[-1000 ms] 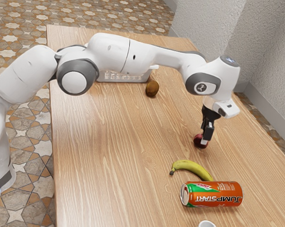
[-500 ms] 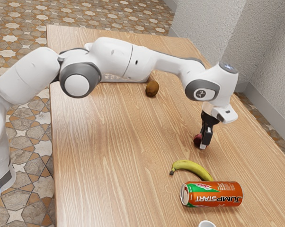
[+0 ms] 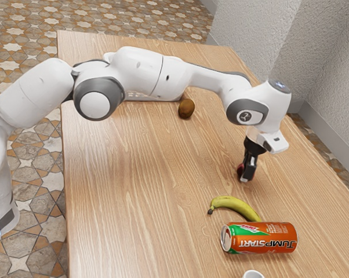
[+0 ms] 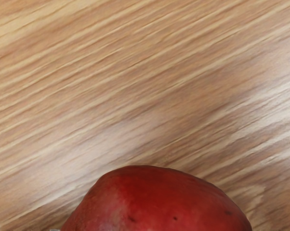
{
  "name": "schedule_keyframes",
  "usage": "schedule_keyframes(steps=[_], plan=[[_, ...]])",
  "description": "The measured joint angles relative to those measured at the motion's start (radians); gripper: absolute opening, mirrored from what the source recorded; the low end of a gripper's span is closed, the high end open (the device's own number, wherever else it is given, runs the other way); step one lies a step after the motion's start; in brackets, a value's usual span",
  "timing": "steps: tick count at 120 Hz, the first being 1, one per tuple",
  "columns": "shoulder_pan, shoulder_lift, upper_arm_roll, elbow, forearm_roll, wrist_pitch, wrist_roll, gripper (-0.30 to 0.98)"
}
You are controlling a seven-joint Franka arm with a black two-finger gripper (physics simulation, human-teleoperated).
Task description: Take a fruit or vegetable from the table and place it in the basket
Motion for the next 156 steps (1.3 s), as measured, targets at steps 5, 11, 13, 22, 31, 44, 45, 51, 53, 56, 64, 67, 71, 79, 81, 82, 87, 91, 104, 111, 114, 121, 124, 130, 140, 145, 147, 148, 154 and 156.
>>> schedule_keyframes(steps=[5,11,13,22,31,44,45,51,53,56,64,67,71,79,81,82,87,91,104,111,114,121,124,130,140,145,147,148,154,156], plan=[[0.0,0.0,-0.001,-0.001,0.006,0.003,0.0,0.29],[0.0,0.0,-0.002,-0.002,0.012,0.009,0.002,0.31],[0.0,0.0,-0.002,-0.002,0.013,0.011,0.002,0.31],[0.0,-0.002,-0.003,-0.002,0.018,0.017,0.007,0.31],[0.0,-0.004,-0.004,-0.001,0.019,0.02,0.014,0.31],[-0.001,-0.019,-0.006,0.021,0.021,0.006,0.023,0.29],[-0.001,-0.02,-0.006,0.029,0.021,0.002,0.024,0.29],[-0.001,-0.038,-0.006,0.062,0.022,-0.023,0.027,0.3],[-0.001,-0.048,-0.006,0.068,0.022,-0.032,0.028,0.3],[-0.001,-0.066,-0.006,0.074,0.022,-0.045,0.03,0.3],[0.01,-0.122,-0.005,0.082,0.022,-0.084,0.034,0.33],[0.03,-0.145,-0.005,0.083,0.022,-0.101,0.036,0.33],[0.064,-0.174,-0.006,0.083,0.024,-0.125,0.038,0.33],[0.169,-0.227,-0.035,0.083,0.03,-0.175,0.042,0.35],[0.201,-0.238,-0.051,0.083,0.034,-0.187,0.043,0.35],[0.218,-0.243,-0.062,0.083,0.037,-0.193,0.044,0.35],[0.296,-0.273,-0.106,0.082,0.049,-0.224,0.047,0.34],[0.333,-0.304,-0.118,0.077,0.057,-0.25,0.05,0.34],[0.379,-0.454,-0.043,-0.078,0.062,-0.314,0.057,0.35],[0.386,-0.552,0.026,-0.223,0.044,-0.314,0.061,0.34],[0.39,-0.577,0.045,-0.263,0.038,-0.313,0.063,0.34],[0.386,-0.608,0.105,-0.324,0.027,-0.311,0.068,0.34],[0.385,-0.613,0.132,-0.339,0.024,-0.31,0.071,0.34],[0.386,-0.619,0.189,-0.361,0.016,-0.308,0.078,0.34],[0.5,-0.612,0.178,-0.377,0.005,-0.298,0.092,0.34],[0.584,-0.598,0.142,-0.381,0.003,-0.291,0.101,0.35],[0.612,-0.591,0.13,-0.381,0.002,-0.288,0.105,0.35],[0.628,-0.587,0.123,-0.382,0.002,-0.286,0.106,0.35],[0.706,-0.558,0.093,-0.383,0.001,-0.275,0.118,0.35],[0.723,-0.545,0.088,-0.382,0.001,-0.27,0.122,0.35]])
